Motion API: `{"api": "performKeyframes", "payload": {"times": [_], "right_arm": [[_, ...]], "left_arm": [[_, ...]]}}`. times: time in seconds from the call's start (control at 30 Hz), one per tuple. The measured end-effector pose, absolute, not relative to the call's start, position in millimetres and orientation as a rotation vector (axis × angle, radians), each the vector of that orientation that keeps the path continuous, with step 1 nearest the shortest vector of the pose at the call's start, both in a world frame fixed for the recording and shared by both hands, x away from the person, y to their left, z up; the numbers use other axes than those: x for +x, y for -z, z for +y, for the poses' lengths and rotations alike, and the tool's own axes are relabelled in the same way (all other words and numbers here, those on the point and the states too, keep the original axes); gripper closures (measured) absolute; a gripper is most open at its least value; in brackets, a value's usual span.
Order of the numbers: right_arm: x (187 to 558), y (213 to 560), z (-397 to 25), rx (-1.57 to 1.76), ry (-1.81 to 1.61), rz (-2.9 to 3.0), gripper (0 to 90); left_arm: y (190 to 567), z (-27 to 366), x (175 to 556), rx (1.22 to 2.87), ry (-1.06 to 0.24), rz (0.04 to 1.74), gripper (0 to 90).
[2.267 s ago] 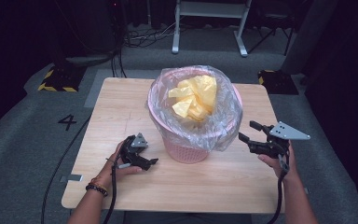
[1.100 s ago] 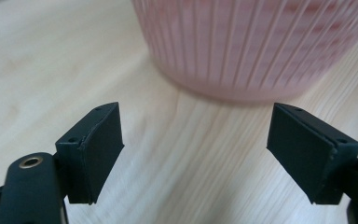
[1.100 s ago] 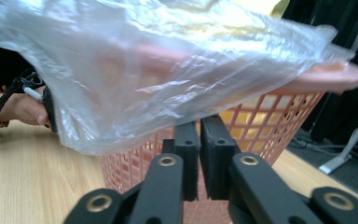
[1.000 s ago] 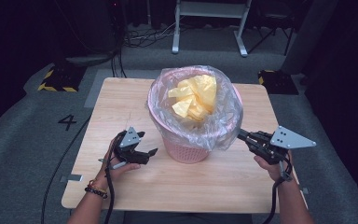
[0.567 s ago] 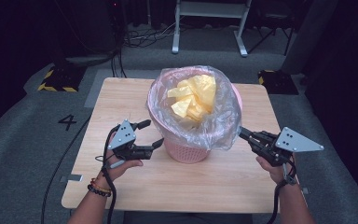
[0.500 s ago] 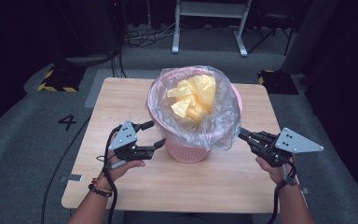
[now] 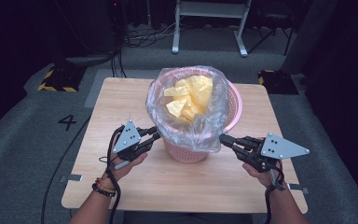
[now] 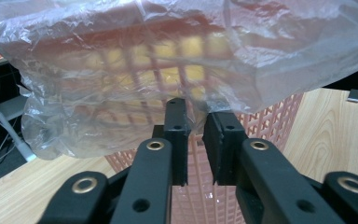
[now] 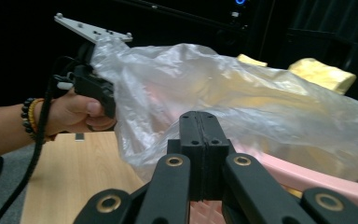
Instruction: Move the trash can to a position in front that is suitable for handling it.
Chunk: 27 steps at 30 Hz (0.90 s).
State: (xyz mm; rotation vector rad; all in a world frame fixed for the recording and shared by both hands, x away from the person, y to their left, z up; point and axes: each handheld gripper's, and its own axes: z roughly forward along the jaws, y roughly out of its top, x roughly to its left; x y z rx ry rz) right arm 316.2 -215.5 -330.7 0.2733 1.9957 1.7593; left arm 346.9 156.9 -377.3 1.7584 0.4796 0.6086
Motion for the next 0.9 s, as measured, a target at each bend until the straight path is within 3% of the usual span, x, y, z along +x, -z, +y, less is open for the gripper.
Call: {"api": "performKeyframes", "payload": {"times": [0.33, 0.57, 0.6, 0.67, 0.77, 0.9], "right_arm": [[315, 336, -194, 0.251, -1.788, 2.027, 90.0], [315, 340, -183, 0.245, -1.788, 2.043, 90.0], [314, 341, -182, 0.244, -1.785, 2.044, 90.0], [314, 343, -180, 0.241, -1.771, 2.046, 90.0], [314, 346, -181, 0.267, -1.753, 2.036, 90.0], [314, 348, -182, 0.262, -1.724, 2.027, 90.0]], "left_arm": [[377, 153, 344, 1.795, -0.62, 0.461, 87.9], [377, 153, 343, 1.796, -0.606, 0.452, 87.1], [377, 153, 343, 1.796, -0.581, 0.446, 82.2], [377, 153, 342, 1.781, -0.523, 0.453, 55.6], [375, 152, 333, 1.756, -0.456, 0.408, 31.9], [371, 152, 323, 1.705, -0.363, 0.386, 23.4]]}}
